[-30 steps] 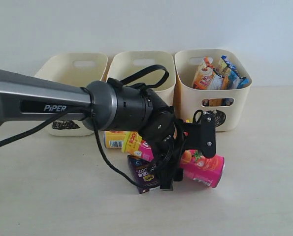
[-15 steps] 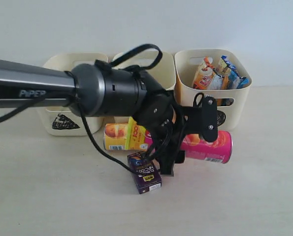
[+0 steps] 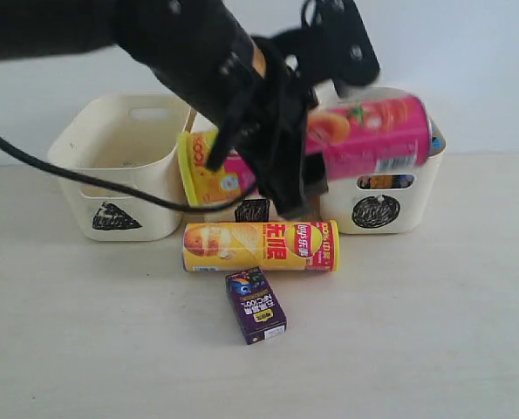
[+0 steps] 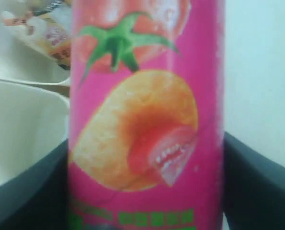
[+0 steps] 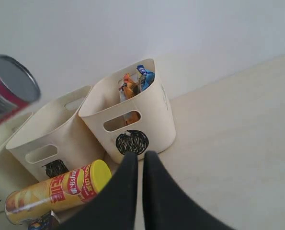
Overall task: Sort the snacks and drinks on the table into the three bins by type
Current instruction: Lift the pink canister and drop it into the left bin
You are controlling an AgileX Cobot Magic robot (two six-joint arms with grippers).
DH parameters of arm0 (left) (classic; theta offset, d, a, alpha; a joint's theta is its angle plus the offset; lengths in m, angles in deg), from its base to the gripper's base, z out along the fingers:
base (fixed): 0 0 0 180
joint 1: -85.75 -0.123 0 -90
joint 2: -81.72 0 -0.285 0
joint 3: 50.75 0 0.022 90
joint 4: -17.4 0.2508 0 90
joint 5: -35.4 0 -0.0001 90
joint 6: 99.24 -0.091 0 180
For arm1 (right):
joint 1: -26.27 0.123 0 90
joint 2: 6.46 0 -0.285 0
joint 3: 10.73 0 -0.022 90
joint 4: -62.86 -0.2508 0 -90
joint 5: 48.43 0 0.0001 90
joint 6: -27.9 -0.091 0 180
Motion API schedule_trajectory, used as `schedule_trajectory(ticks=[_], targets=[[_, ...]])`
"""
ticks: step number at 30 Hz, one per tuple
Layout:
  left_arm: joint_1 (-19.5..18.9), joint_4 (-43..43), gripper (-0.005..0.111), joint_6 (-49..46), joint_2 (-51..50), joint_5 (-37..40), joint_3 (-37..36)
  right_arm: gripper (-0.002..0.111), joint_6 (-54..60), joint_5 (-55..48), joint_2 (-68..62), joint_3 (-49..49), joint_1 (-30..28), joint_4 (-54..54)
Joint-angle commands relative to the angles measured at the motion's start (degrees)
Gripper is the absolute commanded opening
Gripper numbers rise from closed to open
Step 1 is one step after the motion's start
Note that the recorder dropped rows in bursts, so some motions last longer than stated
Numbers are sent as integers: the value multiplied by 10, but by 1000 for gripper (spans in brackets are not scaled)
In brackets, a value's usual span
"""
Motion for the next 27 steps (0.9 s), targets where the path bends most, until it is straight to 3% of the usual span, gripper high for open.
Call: schedule_trajectory(ticks=[1,5,10,15,19,27], targets=[[-53,-7,4,97,77,12,1,0,5,-2,2,-3,1,3],[-129,-11,4,172,119,1,1,0,5,-3,2,-3,1,3],[-241,-20,4,336,126,-73,1,0,5,-3,2,-3,1,3],[-331,-115,4,362,93,-138,1,0,5,-3,2,-3,1,3],[-366,-189,4,360,52,-149,1,0,5,-4,2,-3,1,3],[-368,-207,4,326,-37,-205,1,0,6,-6,2,-3,1,3]])
